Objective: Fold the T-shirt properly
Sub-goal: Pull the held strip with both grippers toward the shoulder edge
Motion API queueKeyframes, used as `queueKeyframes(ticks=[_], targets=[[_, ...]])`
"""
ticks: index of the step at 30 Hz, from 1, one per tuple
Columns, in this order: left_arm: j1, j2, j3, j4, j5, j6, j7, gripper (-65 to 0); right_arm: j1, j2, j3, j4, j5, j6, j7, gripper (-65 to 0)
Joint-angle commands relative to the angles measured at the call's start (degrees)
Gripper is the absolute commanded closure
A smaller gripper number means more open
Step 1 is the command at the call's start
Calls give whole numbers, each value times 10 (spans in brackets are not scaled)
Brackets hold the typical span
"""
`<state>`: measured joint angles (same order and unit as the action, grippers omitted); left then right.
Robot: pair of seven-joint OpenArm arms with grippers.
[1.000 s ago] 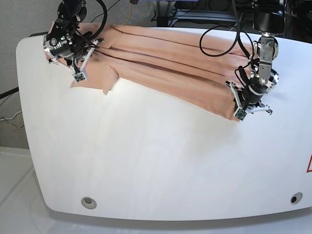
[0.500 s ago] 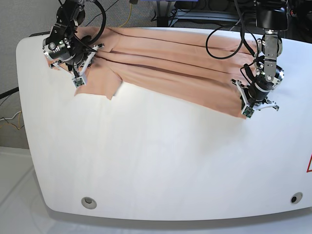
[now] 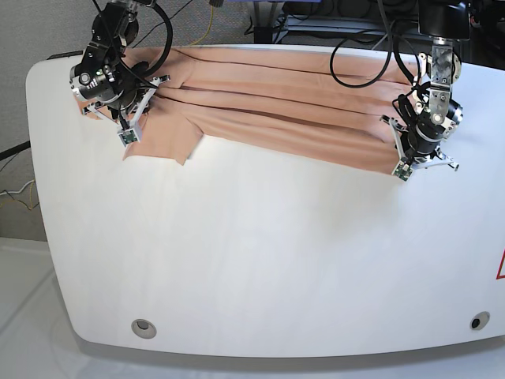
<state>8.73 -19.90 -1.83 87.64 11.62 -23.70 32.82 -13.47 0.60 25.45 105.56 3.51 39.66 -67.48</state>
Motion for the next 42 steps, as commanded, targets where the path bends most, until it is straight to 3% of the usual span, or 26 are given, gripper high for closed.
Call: queueKeyframes(ticks=[1, 16, 28, 33, 42], targets=[[10, -5, 0, 31, 6, -14, 50, -18, -2, -5, -2, -11, -8, 3, -22, 0], [26, -5, 0, 139, 6, -15, 165, -18, 0, -14, -2, -11, -8, 3, -22, 0], [32, -20, 0, 161, 25, -15, 180, -18, 1, -14, 0, -10, -8, 3, -19, 0], [37, -19, 2, 166, 69, -16, 214, -18, 1, -14, 0, -11, -8, 3, -9, 0], [75, -17, 3, 201, 72, -16, 247, -18, 1, -15, 0, -11, -8, 3, -4, 0]])
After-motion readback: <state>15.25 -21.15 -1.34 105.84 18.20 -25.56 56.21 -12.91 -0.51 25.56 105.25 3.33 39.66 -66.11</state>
